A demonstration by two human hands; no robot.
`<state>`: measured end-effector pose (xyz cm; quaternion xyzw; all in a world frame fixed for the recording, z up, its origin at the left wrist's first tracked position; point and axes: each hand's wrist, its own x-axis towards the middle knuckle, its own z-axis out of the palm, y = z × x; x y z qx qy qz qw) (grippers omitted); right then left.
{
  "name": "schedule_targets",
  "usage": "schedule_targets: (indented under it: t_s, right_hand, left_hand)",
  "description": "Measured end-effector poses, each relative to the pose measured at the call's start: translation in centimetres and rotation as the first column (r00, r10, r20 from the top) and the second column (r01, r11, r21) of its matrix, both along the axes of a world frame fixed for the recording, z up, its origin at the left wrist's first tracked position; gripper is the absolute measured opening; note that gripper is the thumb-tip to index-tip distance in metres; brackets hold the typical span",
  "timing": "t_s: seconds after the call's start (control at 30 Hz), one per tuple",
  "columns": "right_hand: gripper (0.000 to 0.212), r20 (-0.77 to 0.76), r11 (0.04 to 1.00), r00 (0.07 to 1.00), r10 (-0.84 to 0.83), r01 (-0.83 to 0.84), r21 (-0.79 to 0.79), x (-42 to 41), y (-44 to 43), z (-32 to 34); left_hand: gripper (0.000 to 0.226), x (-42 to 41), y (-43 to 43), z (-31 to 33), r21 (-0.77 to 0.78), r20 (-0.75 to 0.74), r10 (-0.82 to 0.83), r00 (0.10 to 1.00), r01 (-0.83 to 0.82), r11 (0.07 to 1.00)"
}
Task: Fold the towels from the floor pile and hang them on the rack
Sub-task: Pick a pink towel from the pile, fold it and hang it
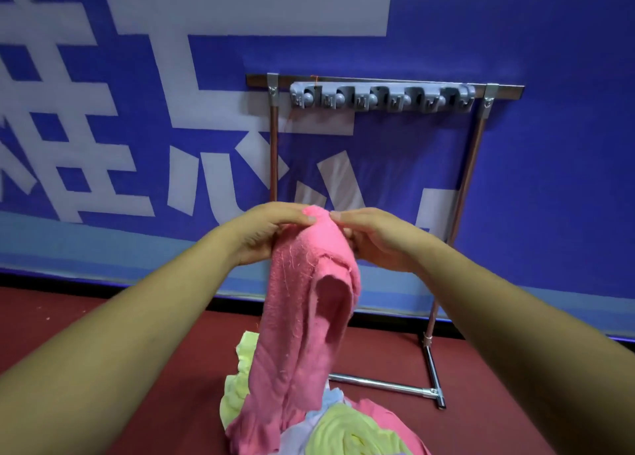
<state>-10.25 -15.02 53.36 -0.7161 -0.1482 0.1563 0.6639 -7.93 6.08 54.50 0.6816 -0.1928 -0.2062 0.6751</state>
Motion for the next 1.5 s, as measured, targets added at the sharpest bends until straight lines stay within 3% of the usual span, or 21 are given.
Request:
schedule_targets:
  t_s: [0.1,0.2,0.33,0.53,0.67,0.8,0.97,1.07,1.17,1.3,1.4,1.5]
  right_hand:
    - [0.04,0.021,0.996,0.997,0.07,-0.069,-0.063,1.7,0.2,0.9]
    - [0.022,0.097,0.995,0.995,0.036,-0.027,-0.099,3.7,0.5,2.7]
    - [0.023,0.168,0.993,0.984,-0.054,0.07,-0.096,6.9,0.7,4.9]
    - [0.014,0.296,0.965,0.932,-0.208,0.245,-0.095,12.2,1.8,7.8]
    - [0.012,0.432,0.915,0.849,-0.303,0.386,-0.117,16.2,2.3,10.1]
    - [0.014,0.678,0.807,0.66,-0.324,0.566,-0.165,19.8,2.9,12.3]
    - [0.014,0.789,0.663,0.464,-0.401,0.742,-0.1,25.4,4.0,13.9]
    - [0.011,0.826,0.565,0.403,-0.393,0.815,-0.129,27.8,4.9,14.6]
    - [0.008,0.865,0.439,0.345,-0.365,0.883,-0.168,29.5,5.6,15.0]
    - [0.007,0.889,0.267,0.348,-0.297,0.924,-0.273,31.6,5.6,14.1]
    - [0.017,0.936,0.144,0.316,-0.156,0.945,-0.295,31.9,5.8,12.7]
    - [0.015,0.977,0.125,0.212,-0.01,0.97,-0.209,30.8,5.4,11.5]
  left_hand:
    - [0.038,1.9,1.6,1.7,0.137,0.03,-0.088,0.996,0.083,0.987]
    - [0.045,4.0,3.0,2.9,0.266,0.085,-0.121,0.989,0.095,0.959]
    - [0.061,7.4,4.6,4.5,0.385,0.148,-0.172,0.974,0.104,0.917]
    - [0.011,12.7,5.0,7.7,0.237,0.294,-0.036,0.955,-0.037,0.971]
    - [0.012,17.3,4.2,9.4,0.129,0.371,0.132,0.919,-0.192,0.973]
    - [0.017,21.5,3.2,10.6,0.06,0.423,0.241,0.874,-0.292,0.955]
    - [0.021,26.4,2.2,12.7,0.057,0.501,0.36,0.787,-0.445,0.894]
    - [0.017,29.7,1.6,13.1,0.063,0.498,0.439,0.748,-0.536,0.842]
    - [0.029,31.9,0.7,12.9,0.088,0.483,0.485,0.729,-0.591,0.802]
    - [0.032,32.5,-0.9,12.0,0.166,0.525,0.449,0.723,-0.605,0.779]
    - [0.02,32.9,-1.2,10.9,0.204,0.512,0.407,0.756,-0.568,0.798]
    - [0.01,33.4,-0.6,9.9,0.147,0.586,0.433,0.685,-0.616,0.774]
